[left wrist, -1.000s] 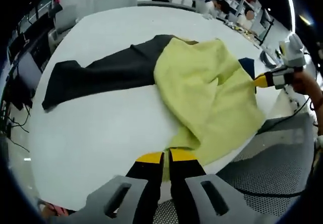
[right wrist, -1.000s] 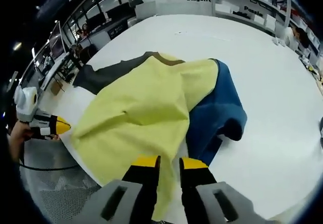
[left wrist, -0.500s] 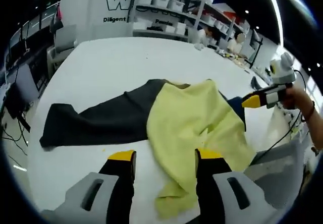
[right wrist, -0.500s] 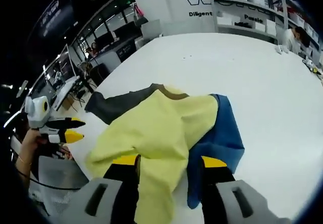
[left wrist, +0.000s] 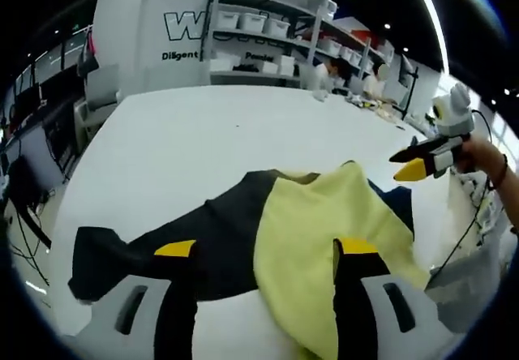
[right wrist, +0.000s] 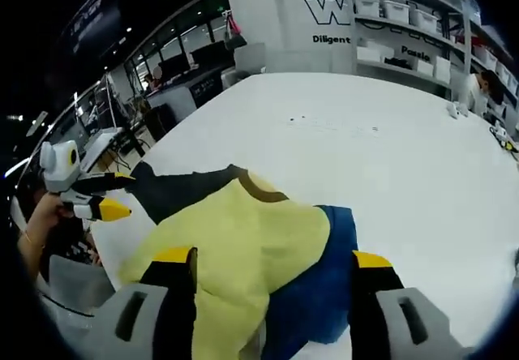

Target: Fold the garment on the visible template until the final outline fits inside the template.

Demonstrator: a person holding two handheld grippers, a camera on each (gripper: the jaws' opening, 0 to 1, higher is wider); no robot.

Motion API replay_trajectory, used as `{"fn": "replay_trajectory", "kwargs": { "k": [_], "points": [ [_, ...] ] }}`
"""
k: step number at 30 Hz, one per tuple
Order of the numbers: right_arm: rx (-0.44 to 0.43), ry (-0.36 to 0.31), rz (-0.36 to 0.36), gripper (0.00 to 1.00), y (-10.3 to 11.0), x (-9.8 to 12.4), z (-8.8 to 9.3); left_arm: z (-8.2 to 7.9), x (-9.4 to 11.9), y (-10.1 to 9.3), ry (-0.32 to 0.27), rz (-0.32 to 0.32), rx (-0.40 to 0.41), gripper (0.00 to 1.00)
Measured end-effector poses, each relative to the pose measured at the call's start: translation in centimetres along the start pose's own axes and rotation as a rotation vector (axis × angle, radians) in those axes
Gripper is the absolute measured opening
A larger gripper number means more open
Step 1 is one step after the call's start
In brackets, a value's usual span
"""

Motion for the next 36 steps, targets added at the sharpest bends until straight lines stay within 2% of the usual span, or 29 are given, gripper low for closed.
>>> {"fn": "replay_trajectory", "kwargs": {
  "k": [6, 10, 14, 19, 22, 23, 25, 27, 28, 32, 33, 36],
  "points": [
    [0.037, -0.012, 0.002, 0.78, -1.1, -1.1, -2.2, -2.1, -2.3, 1.6, -0.013, -0.020, -0.006, 0.72],
    [0.035, -0.006, -0.007, 0.78, -1.9, -2.5, -3.2, -2.3, -4.1, 2.4, 0.014, -0.031, 0.019, 0.70],
    [0.022, 0.014, 0.001, 0.74, -2.9, -3.8, -3.5, -2.0, -6.2, 3.3, 0.051, -0.058, 0.036, 0.64],
    [-0.043, 0.041, -0.008, 0.69, -4.3, -5.8, -3.5, -2.2, -8.7, 4.5, 0.067, -0.076, 0.072, 0.58],
    [-0.058, 0.040, -0.008, 0.66, -4.9, -6.6, -3.6, -2.1, -10.0, 4.6, 0.078, -0.048, 0.159, 0.58],
    [-0.070, 0.039, -0.021, 0.66, -4.9, -7.0, -3.7, -2.2, -10.5, 4.8, 0.078, -0.062, 0.156, 0.57],
    [-0.084, 0.047, -0.029, 0.63, -5.0, -7.8, -3.7, -2.2, -11.1, 5.0, 0.079, -0.084, 0.149, 0.54],
    [-0.079, 0.056, -0.023, 0.60, -5.0, -8.4, -3.7, -1.6, -11.5, 5.3, 0.107, -0.123, 0.175, 0.50],
    [-0.072, 0.060, -0.019, 0.59, -5.0, -8.7, -3.7, -2.2, -11.5, 5.6, 0.074, -0.150, 0.133, 0.46],
    [-0.072, 0.077, -0.011, 0.55, -5.0, -9.4, -3.3, -2.2, -11.7, 5.5, 0.110, -0.168, 0.134, 0.39],
    [-0.082, 0.090, -0.015, 0.53, -4.9, -9.6, -3.0, -2.0, -11.6, 5.8, 0.127, -0.196, 0.115, 0.36],
    [-0.041, 0.115, 0.032, 0.43, -5.1, -9.8, -2.5, -1.8, -11.5, 6.3, 0.145, -0.253, 0.064, 0.22]
  ]
}}
Point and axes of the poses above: the point that each gripper's makers call its tool centre point, and the gripper's own axes: x roughly backward along the fingers, y roughly to its left, z roughly out of its underside, the point moved 4 cm from there along x, roughly backward along the fingers, and after that the axes turned 13 degrees about y, right-handed, at the moved point
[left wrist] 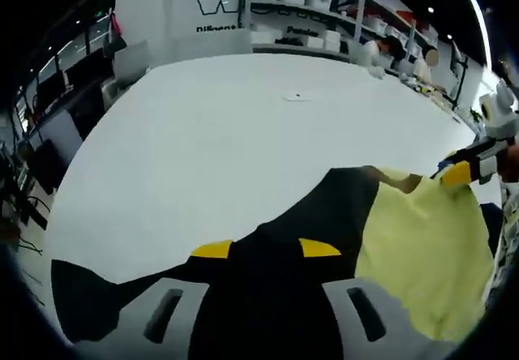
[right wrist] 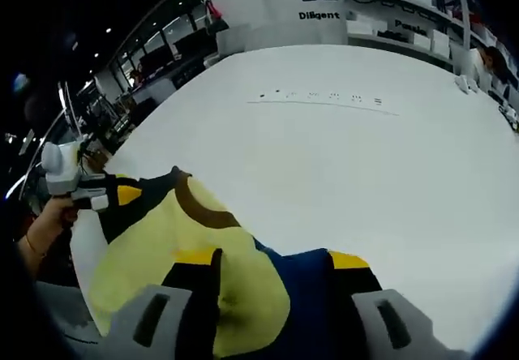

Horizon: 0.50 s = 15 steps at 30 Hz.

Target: Fold the garment on the visible template until the final outline fits inside the template.

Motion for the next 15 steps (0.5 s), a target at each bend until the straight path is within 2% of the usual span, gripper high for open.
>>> {"fn": "replay_trajectory", "kwargs": {
  "k": [3, 4, 5, 6, 7, 11, 12, 14, 15],
  "points": [
    [0.014, 0.017, 0.014, 0.24, 0.1, -0.1, 0.4, 0.0, 0.1, -0.1, 0.000, 0.008, -0.010, 0.17],
    [0.007, 0.018, 0.015, 0.14, 0.1, -0.2, 0.5, 0.0, 0.0, 0.1, 0.001, 0.004, -0.009, 0.14],
    [0.006, 0.019, 0.017, 0.08, 0.1, -0.1, 0.6, 0.0, 0.0, 0.2, 0.000, -0.008, 0.005, 0.07],
    [-0.009, 0.009, 0.011, 0.07, 0.3, 0.1, 0.6, 0.0, 0.0, 0.0, 0.000, 0.010, 0.013, 0.06],
    [-0.015, -0.019, 0.009, 0.05, 0.6, 0.3, 0.4, 0.1, 0.1, 0.1, 0.005, 0.001, 0.031, 0.06],
    [0.118, -0.109, 0.039, 0.01, 2.0, 2.1, -0.3, 0.3, 0.3, 0.1, 0.008, 0.003, 0.016, 0.05],
    [0.160, -0.155, 0.049, 0.01, 2.6, 2.9, -0.6, 0.3, 0.4, 0.1, 0.007, 0.006, 0.012, 0.05],
    [0.230, -0.227, 0.027, 0.01, 4.2, 4.1, -0.8, 0.1, 0.9, 0.0, -0.030, 0.020, -0.014, 0.05],
    [0.239, -0.258, 0.016, 0.01, 4.7, 4.6, -0.8, -0.1, 1.0, -0.1, -0.052, 0.024, -0.017, 0.05]
  ]
}}
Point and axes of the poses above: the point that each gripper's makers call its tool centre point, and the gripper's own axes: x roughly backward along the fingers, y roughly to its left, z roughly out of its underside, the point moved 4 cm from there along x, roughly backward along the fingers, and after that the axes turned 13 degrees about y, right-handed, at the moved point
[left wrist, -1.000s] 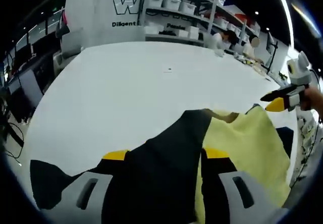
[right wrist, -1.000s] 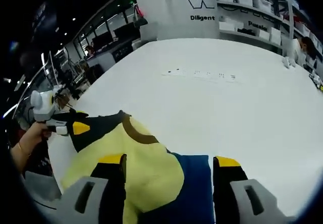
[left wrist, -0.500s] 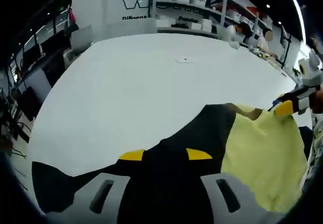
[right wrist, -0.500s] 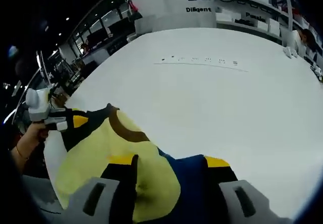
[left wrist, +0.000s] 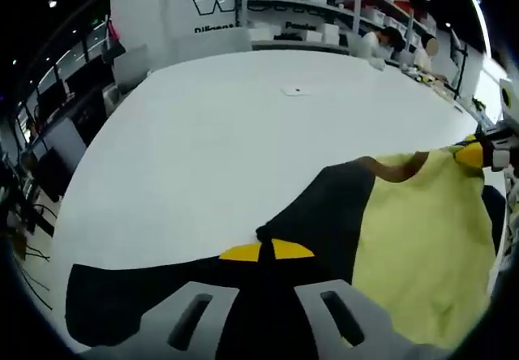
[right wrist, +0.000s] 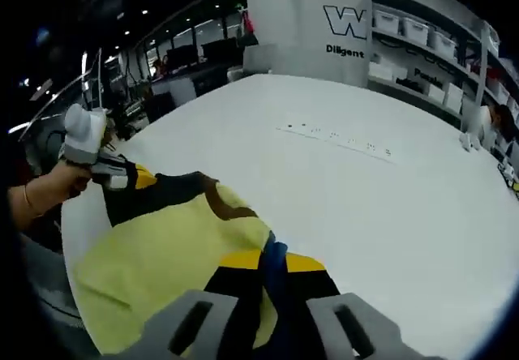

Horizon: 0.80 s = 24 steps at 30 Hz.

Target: Fold the garment on the visible template until the final outline fits inside the template.

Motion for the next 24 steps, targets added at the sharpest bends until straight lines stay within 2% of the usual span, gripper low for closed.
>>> {"fn": "replay_trajectory", "kwargs": {
  "k": [1, 2, 5, 6, 9, 13, 16, 20, 24],
  "points": [
    [0.007, -0.023, -0.014, 0.01, 0.8, 0.7, -0.1, -0.6, 0.1, -0.1, -0.051, 0.014, 0.015, 0.05],
    [0.012, -0.028, -0.018, 0.01, 1.1, 0.8, -0.1, -0.7, 0.6, -0.4, -0.066, 0.052, 0.063, 0.05],
    [0.075, -0.047, -0.028, 0.01, 2.3, 1.6, 0.1, -0.7, 1.6, 0.1, -0.078, 0.037, 0.054, 0.05],
    [0.126, -0.045, -0.035, 0.01, 3.2, 2.1, 0.4, -0.8, 2.2, 0.1, -0.095, 0.053, 0.061, 0.05],
    [0.161, -0.042, -0.090, 0.01, 5.0, 2.7, 1.3, -0.7, 3.1, 0.4, -0.105, 0.044, 0.053, 0.04],
    [0.269, -0.018, -0.152, 0.02, 7.6, 2.7, 3.1, 0.0, 3.8, 0.9, -0.093, 0.038, 0.059, 0.04],
    [0.241, 0.054, -0.216, 0.02, 9.0, 2.0, 5.0, 1.2, 3.9, 1.4, -0.054, 0.022, 0.070, 0.04],
    [0.258, 0.115, -0.224, 0.03, 10.1, 1.0, 6.8, 3.0, 4.3, 2.0, 0.004, -0.007, 0.139, 0.05],
    [0.243, 0.169, -0.226, 0.07, 10.4, 0.2, 8.2, 3.6, 4.7, 2.2, -0.005, -0.002, 0.158, 0.05]
  ]
}}
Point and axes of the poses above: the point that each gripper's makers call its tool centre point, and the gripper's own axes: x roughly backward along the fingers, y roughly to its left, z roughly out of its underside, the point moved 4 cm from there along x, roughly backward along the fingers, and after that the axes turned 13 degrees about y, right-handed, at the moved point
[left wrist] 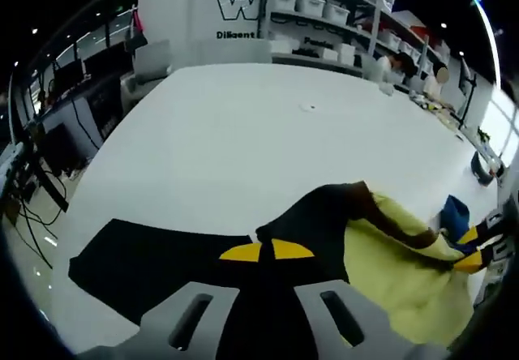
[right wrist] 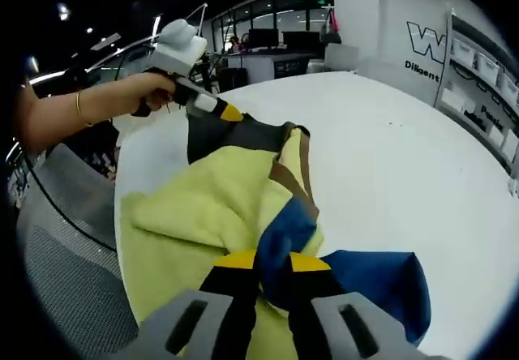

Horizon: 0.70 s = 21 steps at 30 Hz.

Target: Fold the garment on the visible template until the final outline fits inside the template.

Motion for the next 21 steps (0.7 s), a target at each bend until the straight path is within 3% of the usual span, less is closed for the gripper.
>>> {"fn": "replay_trajectory", "kwargs": {
  "k": [3, 9, 12, 13, 15, 21],
  "points": [
    [-0.041, 0.009, -0.011, 0.07, 0.0, -0.7, 0.8, 0.8, -0.2, 0.3, 0.031, -0.010, -0.003, 0.05],
    [-0.154, 0.015, -0.069, 0.08, -0.1, -1.1, 1.1, 1.2, -0.5, 0.2, 0.039, -0.008, -0.018, 0.05],
    [-0.255, -0.015, -0.115, 0.16, -0.1, -0.3, 0.3, 1.2, -0.5, 0.2, 0.044, -0.014, -0.027, 0.05],
    [-0.279, -0.057, -0.108, 0.22, -0.4, 0.1, -0.3, 1.2, -0.5, 0.2, 0.043, -0.012, -0.024, 0.05],
    [-0.309, -0.073, -0.093, 0.29, -0.9, 0.7, -0.8, 1.1, -0.4, 0.2, 0.041, -0.007, -0.018, 0.05],
    [-0.356, -0.086, -0.085, 0.24, -1.9, 0.7, -1.7, 1.2, -0.4, 0.1, 0.046, -0.013, -0.036, 0.05]
  ]
}}
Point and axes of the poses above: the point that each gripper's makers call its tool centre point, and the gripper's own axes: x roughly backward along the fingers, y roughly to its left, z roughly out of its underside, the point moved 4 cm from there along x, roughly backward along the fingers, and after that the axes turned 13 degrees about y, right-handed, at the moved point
